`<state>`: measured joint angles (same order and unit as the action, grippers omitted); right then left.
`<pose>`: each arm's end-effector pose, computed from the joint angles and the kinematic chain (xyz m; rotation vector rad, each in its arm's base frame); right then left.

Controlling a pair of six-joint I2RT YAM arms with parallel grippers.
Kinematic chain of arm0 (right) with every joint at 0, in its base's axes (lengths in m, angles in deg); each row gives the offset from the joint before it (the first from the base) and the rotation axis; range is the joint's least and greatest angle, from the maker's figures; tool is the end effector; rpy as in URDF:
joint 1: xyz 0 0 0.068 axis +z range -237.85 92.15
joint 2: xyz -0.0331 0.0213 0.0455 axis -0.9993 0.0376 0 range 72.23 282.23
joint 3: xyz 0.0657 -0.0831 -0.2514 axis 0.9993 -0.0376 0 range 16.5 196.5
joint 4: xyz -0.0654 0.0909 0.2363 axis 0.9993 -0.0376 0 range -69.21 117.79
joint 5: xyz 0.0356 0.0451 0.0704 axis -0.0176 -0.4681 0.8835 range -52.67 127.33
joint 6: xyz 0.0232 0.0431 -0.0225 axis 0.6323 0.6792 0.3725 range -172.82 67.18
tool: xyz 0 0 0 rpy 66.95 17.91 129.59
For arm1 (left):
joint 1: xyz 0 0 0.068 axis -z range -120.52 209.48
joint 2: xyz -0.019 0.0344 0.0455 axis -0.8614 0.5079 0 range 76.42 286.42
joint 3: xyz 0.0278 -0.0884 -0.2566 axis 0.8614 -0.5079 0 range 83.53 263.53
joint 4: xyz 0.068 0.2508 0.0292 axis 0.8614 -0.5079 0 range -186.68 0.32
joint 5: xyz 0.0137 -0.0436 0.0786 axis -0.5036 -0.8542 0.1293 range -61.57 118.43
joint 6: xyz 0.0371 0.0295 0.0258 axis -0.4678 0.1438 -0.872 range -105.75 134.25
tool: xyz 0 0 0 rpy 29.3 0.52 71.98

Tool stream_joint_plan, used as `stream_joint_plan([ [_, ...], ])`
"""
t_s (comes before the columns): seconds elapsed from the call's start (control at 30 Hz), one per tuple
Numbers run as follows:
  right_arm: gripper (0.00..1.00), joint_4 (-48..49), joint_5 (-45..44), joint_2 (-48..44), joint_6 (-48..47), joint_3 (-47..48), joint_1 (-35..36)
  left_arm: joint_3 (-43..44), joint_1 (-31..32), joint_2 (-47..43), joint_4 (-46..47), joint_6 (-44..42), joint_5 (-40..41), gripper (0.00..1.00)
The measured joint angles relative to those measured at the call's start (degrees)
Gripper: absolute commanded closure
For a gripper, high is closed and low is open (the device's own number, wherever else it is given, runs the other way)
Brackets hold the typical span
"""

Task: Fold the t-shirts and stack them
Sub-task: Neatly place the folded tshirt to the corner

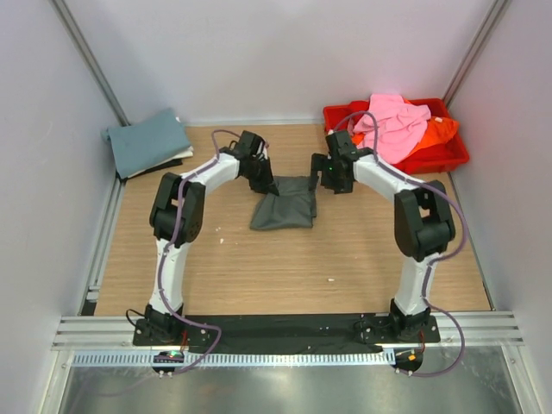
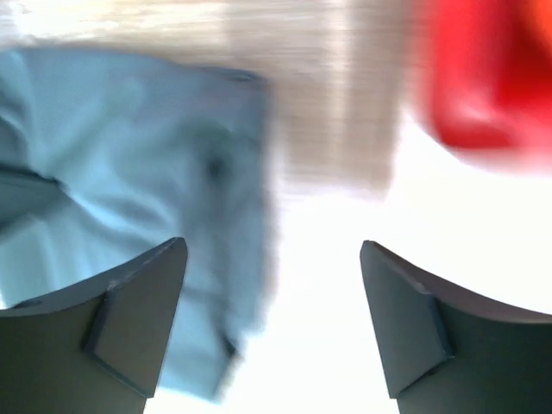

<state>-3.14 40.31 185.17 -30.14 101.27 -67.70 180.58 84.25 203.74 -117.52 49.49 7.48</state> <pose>0.3970 0.1476 0.1999 0.0395 2.6386 0.3302 0.4291 -0.2123 0.1606 -0.1050 2.7234 -0.8246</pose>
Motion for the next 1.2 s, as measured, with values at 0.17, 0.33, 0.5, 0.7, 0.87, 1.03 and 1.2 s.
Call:
stream_joint_plan([
  [0.17, 0.07, 0.85, -5.77, -17.25, 2.69, -13.05, -1.03, 4.17, -3.45, -0.33, -8.28, -5.68, 0.37, 1.00],
  [0.33, 0.03, 13.25, 0.55, -32.92, 6.80, -33.73, 0.57, 7.30, -8.41, -0.37, -15.34, -9.97, 0.55, 1.00],
  [0.5, 0.03, 26.91, 6.47, -33.46, 11.28, -50.62, 10.12, 18.05, -14.05, 1.11, -23.32, -13.16, 0.94, 1.00],
  [0.7, 0.00, 42.32, 8.83, -32.39, 13.57, -54.86, 15.32, 37.77, -19.10, 6.54, -30.05, -15.43, 2.60, 1.00],
  [0.87, 0.01, 46.23, 9.73, -30.21, 13.70, -54.99, 15.91, 41.77, -22.25, 6.82, -30.58, -14.60, 2.89, 1.00],
  [1.03, 0.00, 47.50, 10.08, -29.66, 13.68, -55.01, 16.06, 43.95, -24.24, 7.69, -29.79, -12.94, 2.91, 1.00],
  [1.2, 0.00, 49.07, 10.25, -29.88, 13.68, -55.93, 16.06, 47.52, -26.08, 8.11, -25.18, -10.12, 2.84, 1.00],
])
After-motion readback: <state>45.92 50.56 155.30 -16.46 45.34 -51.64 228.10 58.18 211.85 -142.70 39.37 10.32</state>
